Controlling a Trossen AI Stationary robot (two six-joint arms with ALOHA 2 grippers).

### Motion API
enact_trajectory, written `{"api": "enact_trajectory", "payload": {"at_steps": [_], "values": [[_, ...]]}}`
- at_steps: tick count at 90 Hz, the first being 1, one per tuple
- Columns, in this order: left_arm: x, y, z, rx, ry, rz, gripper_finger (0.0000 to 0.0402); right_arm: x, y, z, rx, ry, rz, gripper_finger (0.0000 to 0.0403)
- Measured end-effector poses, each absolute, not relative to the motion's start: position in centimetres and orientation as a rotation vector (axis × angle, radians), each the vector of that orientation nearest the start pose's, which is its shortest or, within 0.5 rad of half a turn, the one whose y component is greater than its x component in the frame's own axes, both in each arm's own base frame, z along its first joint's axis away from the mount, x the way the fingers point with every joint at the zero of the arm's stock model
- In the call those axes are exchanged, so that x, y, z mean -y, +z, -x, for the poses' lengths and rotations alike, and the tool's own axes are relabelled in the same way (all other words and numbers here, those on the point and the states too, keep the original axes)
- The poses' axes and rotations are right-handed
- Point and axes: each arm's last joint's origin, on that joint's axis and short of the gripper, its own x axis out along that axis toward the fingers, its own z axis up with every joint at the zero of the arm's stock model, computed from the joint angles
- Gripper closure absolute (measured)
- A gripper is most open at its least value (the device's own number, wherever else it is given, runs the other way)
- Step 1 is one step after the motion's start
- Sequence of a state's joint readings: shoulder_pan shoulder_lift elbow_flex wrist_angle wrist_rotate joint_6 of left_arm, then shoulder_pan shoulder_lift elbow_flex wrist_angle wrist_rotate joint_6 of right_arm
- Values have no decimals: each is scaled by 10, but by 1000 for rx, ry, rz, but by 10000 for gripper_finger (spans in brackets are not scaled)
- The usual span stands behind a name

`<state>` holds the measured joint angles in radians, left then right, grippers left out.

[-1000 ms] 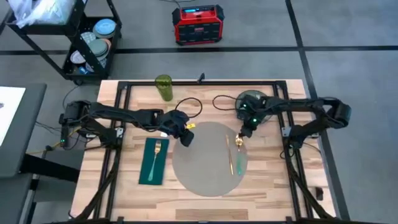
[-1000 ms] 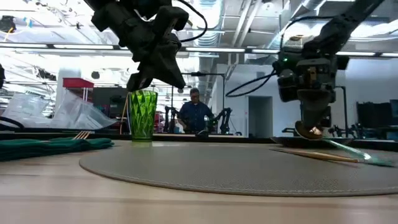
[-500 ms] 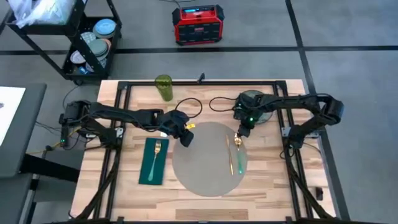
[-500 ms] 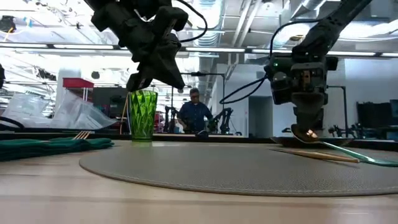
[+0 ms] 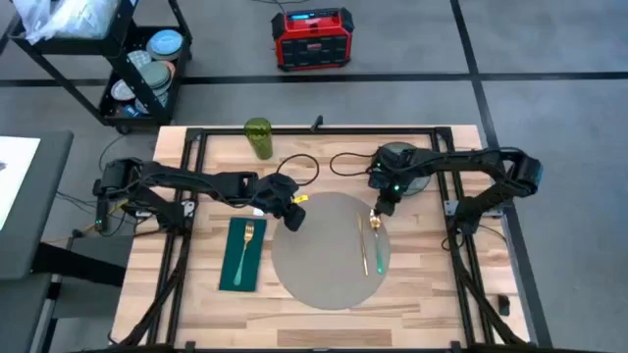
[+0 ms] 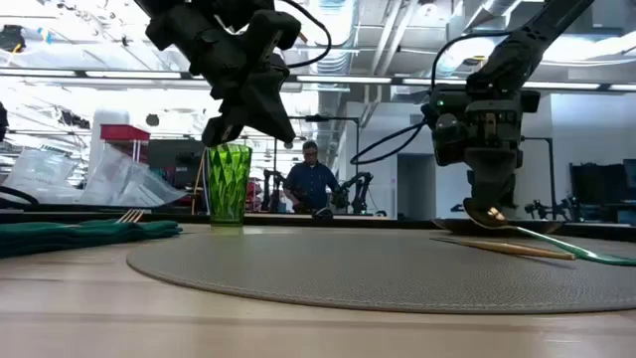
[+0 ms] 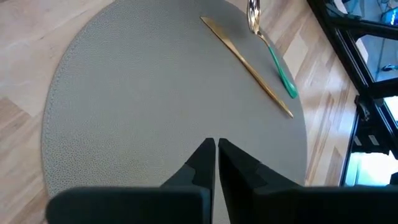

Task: Set table place
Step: Put the spoon on the gray table mat

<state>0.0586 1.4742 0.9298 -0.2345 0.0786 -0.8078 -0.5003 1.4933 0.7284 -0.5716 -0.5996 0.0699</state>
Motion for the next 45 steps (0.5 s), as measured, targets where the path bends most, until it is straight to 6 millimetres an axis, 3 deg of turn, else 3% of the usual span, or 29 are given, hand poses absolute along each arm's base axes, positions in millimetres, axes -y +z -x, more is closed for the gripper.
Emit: {"api": "enact_trajectory", "payload": {"at_steps": [28, 45], "values": [[-16, 223, -304, -742, 300, 817, 401, 100, 151, -218, -1145, 49, -761, 400], [-16, 223, -304, -740, 304, 816, 401, 100, 151, -218, -1144, 48, -761, 358]]}}
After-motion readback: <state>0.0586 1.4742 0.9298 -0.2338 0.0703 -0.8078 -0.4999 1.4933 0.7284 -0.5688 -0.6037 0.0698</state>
